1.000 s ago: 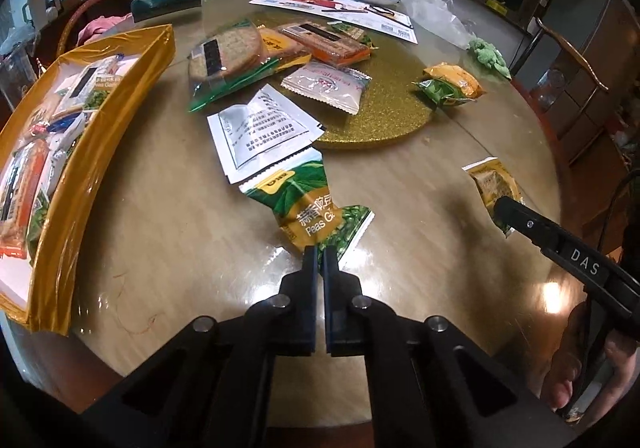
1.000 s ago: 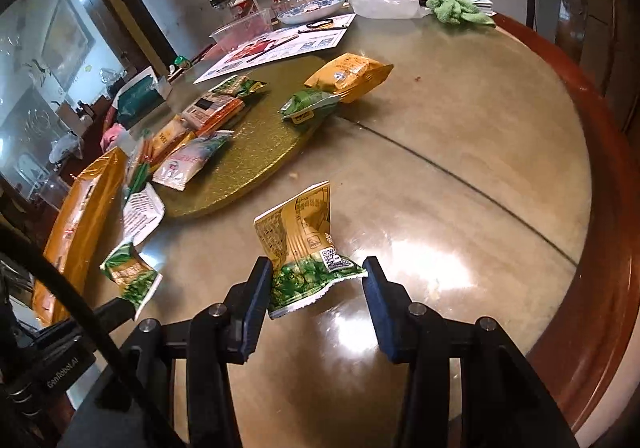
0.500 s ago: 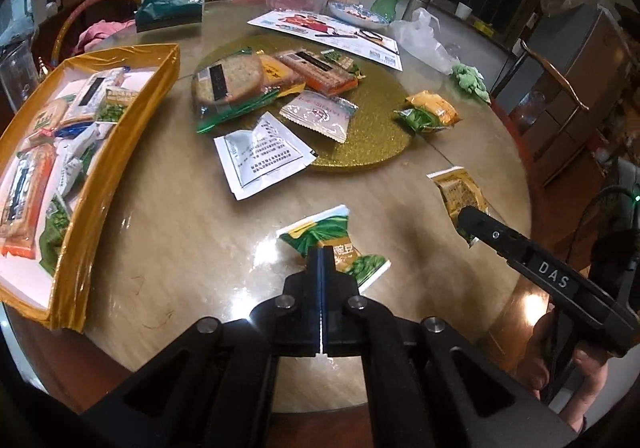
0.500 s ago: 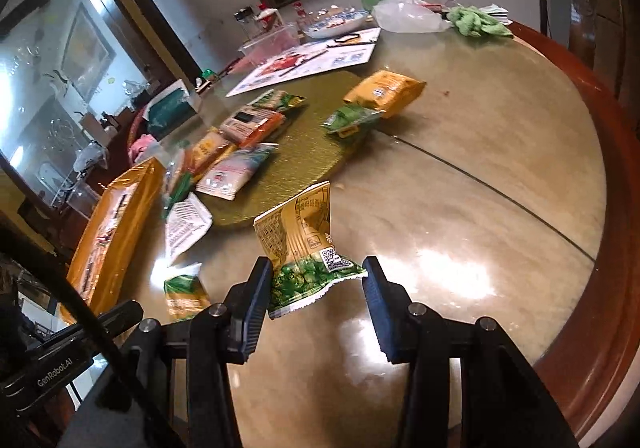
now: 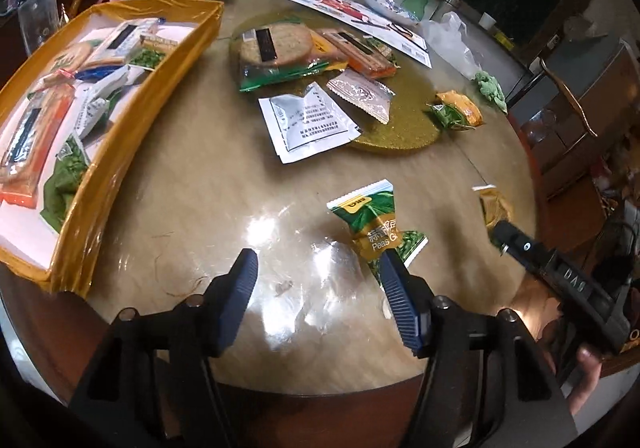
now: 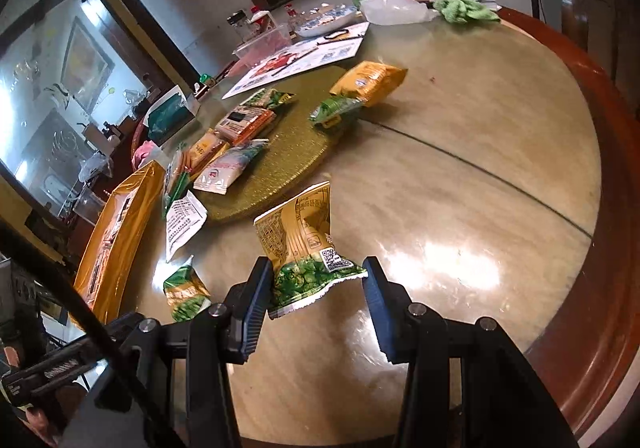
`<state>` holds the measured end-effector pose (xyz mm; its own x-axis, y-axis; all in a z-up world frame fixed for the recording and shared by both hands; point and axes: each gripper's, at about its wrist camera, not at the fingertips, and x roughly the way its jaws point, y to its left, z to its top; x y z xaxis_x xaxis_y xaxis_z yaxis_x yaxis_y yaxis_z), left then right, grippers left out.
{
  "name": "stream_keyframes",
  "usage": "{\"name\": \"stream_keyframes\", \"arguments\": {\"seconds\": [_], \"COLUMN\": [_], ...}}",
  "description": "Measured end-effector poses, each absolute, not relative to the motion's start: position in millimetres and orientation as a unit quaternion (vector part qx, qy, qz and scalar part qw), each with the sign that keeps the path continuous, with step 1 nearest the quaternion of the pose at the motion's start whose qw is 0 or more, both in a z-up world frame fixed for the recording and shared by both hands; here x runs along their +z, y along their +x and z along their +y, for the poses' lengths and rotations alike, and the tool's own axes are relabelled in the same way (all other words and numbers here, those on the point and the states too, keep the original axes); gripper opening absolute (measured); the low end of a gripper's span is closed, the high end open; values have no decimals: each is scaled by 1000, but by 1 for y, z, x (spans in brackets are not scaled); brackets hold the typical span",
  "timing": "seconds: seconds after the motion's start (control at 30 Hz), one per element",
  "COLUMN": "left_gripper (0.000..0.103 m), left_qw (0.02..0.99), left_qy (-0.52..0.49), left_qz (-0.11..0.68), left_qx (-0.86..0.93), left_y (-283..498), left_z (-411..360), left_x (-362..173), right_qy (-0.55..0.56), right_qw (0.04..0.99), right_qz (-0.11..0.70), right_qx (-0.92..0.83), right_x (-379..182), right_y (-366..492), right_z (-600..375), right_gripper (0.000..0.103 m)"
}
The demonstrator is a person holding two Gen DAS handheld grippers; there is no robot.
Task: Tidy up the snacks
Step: 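Lift the green pea bag with the left gripper while the right grasps the yellow pea bag, then carry both pea bags over the gold tray and open both grippers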
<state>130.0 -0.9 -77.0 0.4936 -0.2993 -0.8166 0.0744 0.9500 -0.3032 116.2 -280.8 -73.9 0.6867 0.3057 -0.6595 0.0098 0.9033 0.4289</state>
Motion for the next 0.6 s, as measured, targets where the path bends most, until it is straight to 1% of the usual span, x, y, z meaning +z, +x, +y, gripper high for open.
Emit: {"name": "stream_keyframes", "arguments": {"seconds": [0.07, 0.17, 0.2, 0.23, 0.27, 0.3, 0.33, 0.37, 0.4, 0.5, 0.6], "left_gripper": [64, 64, 62, 57, 41, 31, 30, 24, 22, 17, 13], "left_qw": [855, 840, 835, 835, 835, 833, 835, 837, 841, 850, 852], "left_qy": [-110, -110, -109, -105, -100, -92, -94, -90, -84, -54, -56], "left_qz": [493, 516, 522, 525, 527, 533, 529, 527, 521, 508, 500], "left_qx": [-119, -129, -132, -128, -123, -117, -118, -116, -118, -128, -143], "left_y": [137, 154, 159, 163, 165, 169, 169, 168, 164, 155, 147], "left_z": [-9, -35, -43, -49, -53, -57, -58, -57, -57, -56, -50], "left_x": [-76, -78, -81, -84, -87, -93, -93, -91, -88, -84, -83], "right_qy": [202, 199, 198, 195, 190, 181, 173, 171, 174, 176, 177], "right_qw": [895, 896, 897, 897, 900, 904, 907, 907, 906, 904, 902], "right_qz": [389, 387, 387, 387, 384, 381, 380, 381, 382, 385, 388], "right_qx": [88, 87, 84, 81, 78, 72, 62, 58, 59, 64, 66], "right_x": [-75, -74, -74, -73, -73, -72, -72, -73, -74, -78, -83], "right_y": [116, 115, 114, 114, 114, 113, 113, 112, 112, 110, 111], "right_z": [-278, -276, -276, -276, -276, -275, -275, -276, -277, -276, -273], "right_gripper": [46, 46, 46, 46, 46, 46, 46, 46, 46, 46, 46]}}
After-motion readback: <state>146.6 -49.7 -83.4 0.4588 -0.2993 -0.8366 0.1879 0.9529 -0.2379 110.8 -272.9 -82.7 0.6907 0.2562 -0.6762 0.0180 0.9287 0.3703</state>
